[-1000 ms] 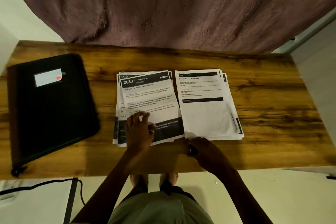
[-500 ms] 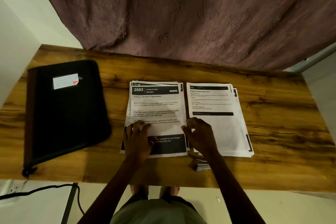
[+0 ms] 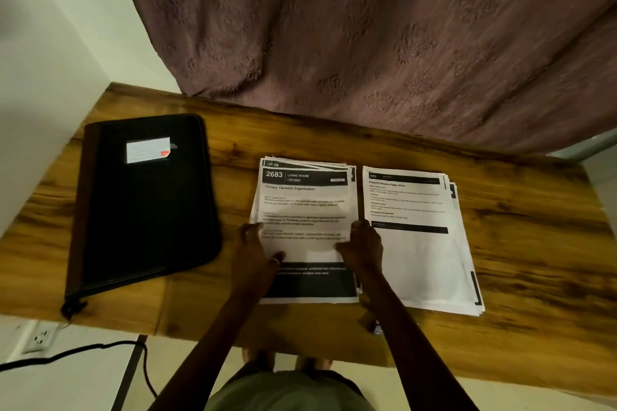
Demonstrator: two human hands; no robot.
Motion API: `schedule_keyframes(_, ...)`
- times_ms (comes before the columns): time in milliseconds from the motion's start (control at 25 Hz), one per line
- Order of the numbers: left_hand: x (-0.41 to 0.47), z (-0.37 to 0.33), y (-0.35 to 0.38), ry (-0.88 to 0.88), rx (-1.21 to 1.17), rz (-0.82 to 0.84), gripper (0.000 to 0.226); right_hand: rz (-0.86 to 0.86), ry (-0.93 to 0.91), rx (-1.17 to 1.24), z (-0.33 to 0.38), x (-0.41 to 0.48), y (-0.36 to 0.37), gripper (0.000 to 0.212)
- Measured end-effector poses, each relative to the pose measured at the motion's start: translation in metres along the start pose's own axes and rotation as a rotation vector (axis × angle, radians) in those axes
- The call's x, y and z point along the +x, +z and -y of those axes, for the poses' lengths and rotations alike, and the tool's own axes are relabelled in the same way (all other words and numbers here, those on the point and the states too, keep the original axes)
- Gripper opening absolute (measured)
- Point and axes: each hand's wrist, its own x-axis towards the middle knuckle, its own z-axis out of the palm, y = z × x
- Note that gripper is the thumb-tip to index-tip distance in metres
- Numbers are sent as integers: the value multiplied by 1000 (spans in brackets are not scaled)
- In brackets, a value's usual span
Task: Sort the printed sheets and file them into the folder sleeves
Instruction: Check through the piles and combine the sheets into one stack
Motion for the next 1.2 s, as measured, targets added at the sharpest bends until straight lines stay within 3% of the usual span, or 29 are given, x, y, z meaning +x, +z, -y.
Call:
schedule_keyframes(120, 13, -6, -5, 2, -265, -18, 61, 13, 23, 62, -7, 2, -6, 27)
schedule_keyframes(240, 21, -20, -12, -126, -421, 81, 54, -17, 17, 120, -11, -2, -11, 22)
schedule_keyframes(440, 30, -11, -9, -83, -215, 180, 35, -171, -51, 182, -15, -12, -20, 17)
schedule_keyframes(600, 32, 1, -10, -65, 137, -111, 44, -184, -24, 433, -25, -8, -26, 24)
schedule_keyframes(800, 40, 1, -17, -118, 77, -79, 48, -93, 91, 770, -40, -2, -20, 28)
schedule_keyframes(960, 39, -5, -21, -179, -83, -99, 43, -18, 113, 676, -38, -2, -4, 20)
schedule_keyframes(1200, 37, -9, -23, -224, -35, -83, 25, 4, 97, 412, -27, -2, 12, 21)
